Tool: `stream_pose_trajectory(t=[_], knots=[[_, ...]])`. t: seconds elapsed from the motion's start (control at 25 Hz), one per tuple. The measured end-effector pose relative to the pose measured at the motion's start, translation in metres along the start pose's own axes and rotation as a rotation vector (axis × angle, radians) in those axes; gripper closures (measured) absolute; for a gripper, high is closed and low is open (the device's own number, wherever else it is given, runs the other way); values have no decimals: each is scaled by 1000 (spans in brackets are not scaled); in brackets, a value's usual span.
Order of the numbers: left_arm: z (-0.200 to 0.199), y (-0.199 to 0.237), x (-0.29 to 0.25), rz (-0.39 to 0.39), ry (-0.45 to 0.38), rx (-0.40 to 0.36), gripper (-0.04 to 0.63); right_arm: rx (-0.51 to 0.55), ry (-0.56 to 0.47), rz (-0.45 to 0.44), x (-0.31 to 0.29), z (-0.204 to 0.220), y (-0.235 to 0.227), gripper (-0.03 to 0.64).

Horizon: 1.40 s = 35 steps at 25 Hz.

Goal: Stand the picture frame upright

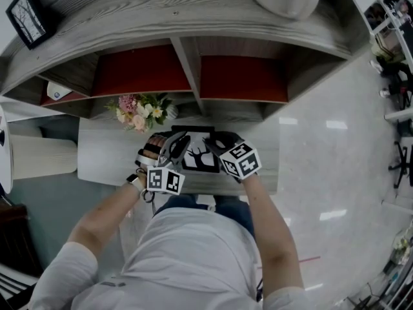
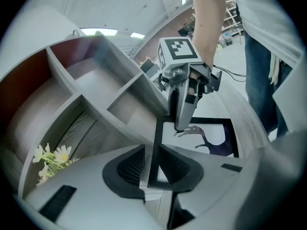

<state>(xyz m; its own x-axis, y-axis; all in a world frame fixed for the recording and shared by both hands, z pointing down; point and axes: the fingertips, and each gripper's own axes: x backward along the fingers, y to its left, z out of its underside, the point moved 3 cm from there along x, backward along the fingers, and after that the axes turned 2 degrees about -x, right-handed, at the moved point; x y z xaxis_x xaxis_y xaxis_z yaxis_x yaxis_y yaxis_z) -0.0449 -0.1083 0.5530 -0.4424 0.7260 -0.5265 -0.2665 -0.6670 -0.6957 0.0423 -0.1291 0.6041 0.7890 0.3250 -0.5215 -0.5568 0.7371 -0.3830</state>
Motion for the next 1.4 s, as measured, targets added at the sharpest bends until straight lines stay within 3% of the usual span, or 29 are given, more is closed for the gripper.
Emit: stream_pose_trajectory(t=[0.16,0.48,0.84,0.96,1.16,1.4], knots=[[4,6,6,-22,20,47,514,5,-41,49,19,-2,-11,495],[10,8,25,-65,101,240,514,39,-117,158,57,-4,-39,495],[8,16,57,-145,135,685,514,117,-199,230,87,-10,-65,495],[5,13,65,-142,143,788,514,130,-221,259,93,-14,-75,495],[0,10,70,-160,154,861,514,147,-255,308,95,-24,-89,495],[-3,3,74,-164,173,862,514,165,-278,350,89,-38,-100,497]])
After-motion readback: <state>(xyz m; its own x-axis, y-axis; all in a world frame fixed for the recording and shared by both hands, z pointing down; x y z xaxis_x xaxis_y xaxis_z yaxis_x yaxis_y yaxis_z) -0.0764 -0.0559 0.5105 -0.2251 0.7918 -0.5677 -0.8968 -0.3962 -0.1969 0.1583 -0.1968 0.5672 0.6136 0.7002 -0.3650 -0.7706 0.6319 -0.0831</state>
